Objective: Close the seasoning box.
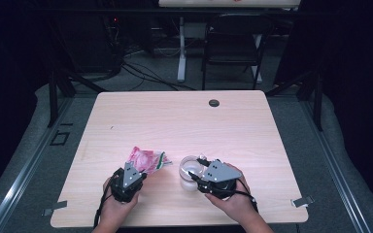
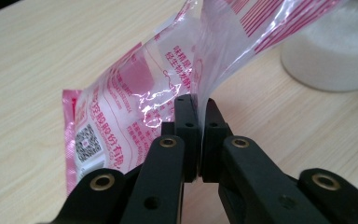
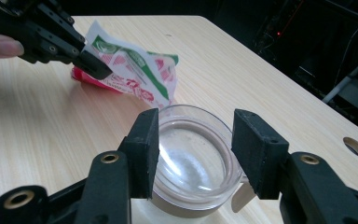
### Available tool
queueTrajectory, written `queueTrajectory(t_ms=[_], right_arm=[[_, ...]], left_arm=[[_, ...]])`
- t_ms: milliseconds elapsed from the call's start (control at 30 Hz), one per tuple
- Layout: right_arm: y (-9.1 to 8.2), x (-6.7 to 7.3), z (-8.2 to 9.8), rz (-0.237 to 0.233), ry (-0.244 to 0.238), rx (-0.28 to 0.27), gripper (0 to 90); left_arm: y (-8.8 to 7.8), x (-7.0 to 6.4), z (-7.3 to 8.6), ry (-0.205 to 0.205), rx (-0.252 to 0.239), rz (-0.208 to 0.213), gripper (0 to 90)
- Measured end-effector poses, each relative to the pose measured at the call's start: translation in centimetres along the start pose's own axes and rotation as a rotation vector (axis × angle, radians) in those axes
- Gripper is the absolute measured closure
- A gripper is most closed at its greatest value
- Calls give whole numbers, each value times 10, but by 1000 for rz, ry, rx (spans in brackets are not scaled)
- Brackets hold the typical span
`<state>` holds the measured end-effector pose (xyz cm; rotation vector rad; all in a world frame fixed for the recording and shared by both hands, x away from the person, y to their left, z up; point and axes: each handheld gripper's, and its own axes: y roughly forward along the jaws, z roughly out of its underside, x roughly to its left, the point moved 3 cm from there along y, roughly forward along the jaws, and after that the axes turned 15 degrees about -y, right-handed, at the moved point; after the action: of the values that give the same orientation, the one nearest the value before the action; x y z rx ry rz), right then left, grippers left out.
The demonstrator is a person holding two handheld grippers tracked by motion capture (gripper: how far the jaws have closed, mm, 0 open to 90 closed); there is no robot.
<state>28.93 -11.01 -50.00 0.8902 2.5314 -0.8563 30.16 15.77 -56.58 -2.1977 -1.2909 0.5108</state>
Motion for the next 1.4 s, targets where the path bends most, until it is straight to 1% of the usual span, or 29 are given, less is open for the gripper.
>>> queueTrajectory(t_ms=[67, 133, 167, 233, 300, 400, 467, 500, 533, 567, 633, 667, 700, 733, 833, 900, 933, 1033, 1067, 1167, 1233, 1333, 1400], right_arm=[[-1, 1, -1, 0, 0, -4, 512], [-2, 2, -1, -3, 1, -8, 511], [-2, 1, -1, -4, 0, -10, 511], [-3, 0, -1, -4, 10, -15, 510], [-4, -2, -1, -5, 27, -25, 510], [-5, -5, -1, 2, 38, -29, 510], [-5, -6, -1, 0, 44, -30, 510], [-5, -6, -1, 3, 44, -30, 510], [-5, -6, -1, 4, 45, -31, 509], [-6, -7, 0, 4, 49, -32, 508], [-7, -8, 0, 9, 52, -34, 506], [-8, -9, 0, 9, 56, -33, 503], [-8, -10, 1, 10, 62, -42, 502], [-9, -10, 1, 14, 68, -43, 501], [-12, -14, 2, 16, 89, -53, 497], [-13, -17, 2, 15, 106, -56, 494], [-14, -18, 3, 17, 119, -64, 491], [-17, -23, 4, 23, 143, -68, 488], [-18, -24, 5, 26, 149, -71, 487], [-20, -28, 8, 31, 161, -67, 487], [-21, -30, 11, 38, 170, -64, 487], [-24, -33, 14, 46, 182, -59, 486], [-25, -35, 16, 48, 194, -64, 485]], left_arm=[[0, 1, 3, 35, 21, -18, 888], [-1, 0, 5, 64, 29, -21, 886], [-1, 0, 6, 67, 29, -17, 884], [-2, 1, 7, 48, 23, -5, 872], [-3, 2, 7, 16, 16, 13, 844], [-4, 2, 7, -5, 13, 41, 791], [-4, 3, 6, -16, 15, 61, 729], [-4, 2, 6, -22, 14, 67, 668], [-5, 1, 5, -26, 5, 76, 629], [-6, 1, 5, -18, 0, 82, 580], [-8, 0, 3, -17, -11, 113, 502], [-9, -1, 3, -16, -17, 137, 458], [-11, -2, 3, -20, -21, 152, 421], [-14, -3, 3, -16, -32, 166, 403], [-19, -4, 2, -20, -60, 190, 363], [-22, -5, -1, -34, -83, 194, 353], [-24, -5, -3, -39, -87, 196, 342], [-29, -5, -9, -65, -122, 208, 341], [-32, -5, -11, -72, -126, 207, 341], [-37, -4, -15, -72, -134, 205, 341], [-40, -4, -18, -92, -148, 218, 341], [-43, -5, -23, -126, -146, 241, 339], [-43, -7, -25, -133, -137, 252, 336]])
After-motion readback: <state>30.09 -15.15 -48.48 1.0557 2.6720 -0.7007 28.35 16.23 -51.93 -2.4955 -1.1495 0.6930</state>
